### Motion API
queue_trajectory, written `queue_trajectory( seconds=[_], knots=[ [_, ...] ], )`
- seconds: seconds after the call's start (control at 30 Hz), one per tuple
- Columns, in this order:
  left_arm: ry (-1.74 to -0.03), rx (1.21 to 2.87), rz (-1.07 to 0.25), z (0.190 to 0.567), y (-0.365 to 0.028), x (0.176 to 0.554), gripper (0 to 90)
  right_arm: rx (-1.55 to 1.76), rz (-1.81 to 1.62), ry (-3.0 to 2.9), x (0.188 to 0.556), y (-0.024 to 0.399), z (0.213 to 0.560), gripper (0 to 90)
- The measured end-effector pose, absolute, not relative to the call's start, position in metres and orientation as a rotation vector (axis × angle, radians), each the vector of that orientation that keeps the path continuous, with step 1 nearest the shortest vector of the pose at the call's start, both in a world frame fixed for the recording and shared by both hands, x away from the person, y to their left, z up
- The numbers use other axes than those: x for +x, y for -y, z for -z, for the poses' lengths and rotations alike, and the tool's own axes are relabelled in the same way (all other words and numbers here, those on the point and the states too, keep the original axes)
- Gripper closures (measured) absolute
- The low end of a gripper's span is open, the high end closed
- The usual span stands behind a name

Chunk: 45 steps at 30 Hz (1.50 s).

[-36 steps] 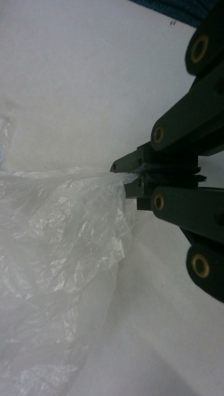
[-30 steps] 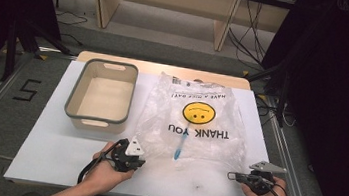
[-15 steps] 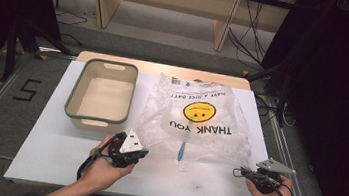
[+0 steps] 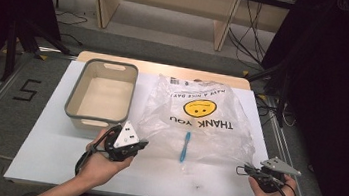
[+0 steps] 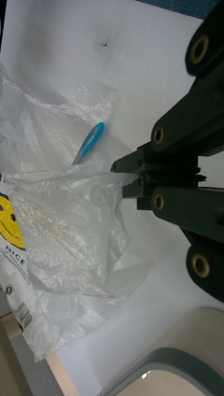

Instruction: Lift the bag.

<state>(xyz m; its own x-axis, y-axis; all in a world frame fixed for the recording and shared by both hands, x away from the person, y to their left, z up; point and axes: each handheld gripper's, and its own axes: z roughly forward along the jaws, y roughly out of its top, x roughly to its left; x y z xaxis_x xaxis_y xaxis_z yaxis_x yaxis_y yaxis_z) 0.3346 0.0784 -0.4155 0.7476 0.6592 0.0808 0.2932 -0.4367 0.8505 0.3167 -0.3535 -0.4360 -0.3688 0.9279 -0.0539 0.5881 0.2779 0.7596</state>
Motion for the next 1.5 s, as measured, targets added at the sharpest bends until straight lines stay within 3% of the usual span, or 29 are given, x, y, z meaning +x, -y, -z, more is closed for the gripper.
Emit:
queue_trajectory(
  seconds=[0.7,1.5],
  knots=[
    [-0.679,1.934,-0.648,0.384,-0.082,0.343,89.5,1.306,-0.981,-1.884,0.317,0.356,0.415,90.0],
    [-0.631,1.837,-0.697,0.355,-0.076,0.344,89.5,1.277,-1.022,-1.685,0.317,0.363,0.398,90.0]
  ],
)
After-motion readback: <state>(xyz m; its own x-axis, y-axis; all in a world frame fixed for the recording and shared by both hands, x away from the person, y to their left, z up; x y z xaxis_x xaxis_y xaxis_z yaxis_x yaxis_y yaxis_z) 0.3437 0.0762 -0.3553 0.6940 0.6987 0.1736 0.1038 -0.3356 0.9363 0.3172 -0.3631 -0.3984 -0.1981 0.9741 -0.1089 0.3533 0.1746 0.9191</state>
